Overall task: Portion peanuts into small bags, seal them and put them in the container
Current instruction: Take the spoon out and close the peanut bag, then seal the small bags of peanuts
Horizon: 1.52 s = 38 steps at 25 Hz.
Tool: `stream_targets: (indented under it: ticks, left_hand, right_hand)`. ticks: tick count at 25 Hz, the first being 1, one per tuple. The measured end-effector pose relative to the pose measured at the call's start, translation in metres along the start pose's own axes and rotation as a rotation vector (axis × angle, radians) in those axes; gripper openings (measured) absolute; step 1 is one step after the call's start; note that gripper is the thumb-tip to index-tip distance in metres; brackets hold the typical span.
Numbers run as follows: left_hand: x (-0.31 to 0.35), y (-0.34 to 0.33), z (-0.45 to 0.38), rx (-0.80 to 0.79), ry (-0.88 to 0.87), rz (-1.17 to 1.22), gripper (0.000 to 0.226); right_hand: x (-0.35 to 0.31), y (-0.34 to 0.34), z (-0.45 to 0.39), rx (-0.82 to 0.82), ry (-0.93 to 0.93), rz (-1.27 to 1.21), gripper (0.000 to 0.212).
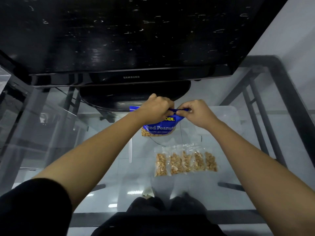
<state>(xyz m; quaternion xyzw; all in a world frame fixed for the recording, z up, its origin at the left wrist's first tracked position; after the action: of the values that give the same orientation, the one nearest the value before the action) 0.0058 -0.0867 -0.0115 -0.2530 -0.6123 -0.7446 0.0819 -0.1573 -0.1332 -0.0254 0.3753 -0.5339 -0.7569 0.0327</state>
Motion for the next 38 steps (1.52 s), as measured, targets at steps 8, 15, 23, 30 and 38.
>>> stream_targets:
  ticks: [8,15,23,30,38]
  left_hand:
    - [-0.042,0.019,0.041,0.033,0.004,0.010,0.024]
    - [-0.073,0.026,0.063,0.111,0.044,-0.039,0.021]
    - [-0.027,0.003,0.094,0.636,0.038,0.171,0.038]
    - [-0.005,-0.126,0.127,0.298,0.347,0.429,0.028]
    - [-0.014,-0.138,0.113,0.223,0.442,0.430,0.023]
  right_hand:
    - [0.002,0.005,0.004,-0.049,-0.004,-0.003,0.020]
    - [0.002,0.008,0.003,-0.040,0.007,0.022,0.022]
    - [-0.027,0.000,0.028,0.245,0.151,0.306,0.035]
    - [-0.014,-0.100,0.099,0.098,-0.007,0.115,0.027]
    - [-0.016,-0.133,0.080,-0.013,-0.029,0.275,0.020]
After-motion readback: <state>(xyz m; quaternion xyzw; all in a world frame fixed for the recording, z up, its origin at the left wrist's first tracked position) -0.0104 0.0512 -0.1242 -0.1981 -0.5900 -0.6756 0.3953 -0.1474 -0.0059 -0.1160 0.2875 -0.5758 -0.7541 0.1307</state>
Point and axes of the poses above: each hand's wrist, its own z-axis away from the middle knuckle, its own y-axis out of the back of the hand, x = y × z, the point moved 1 cm from there along -z, towards the middle knuckle, and after that the axes turned 12 degrees about z, right-handed, at the moved point
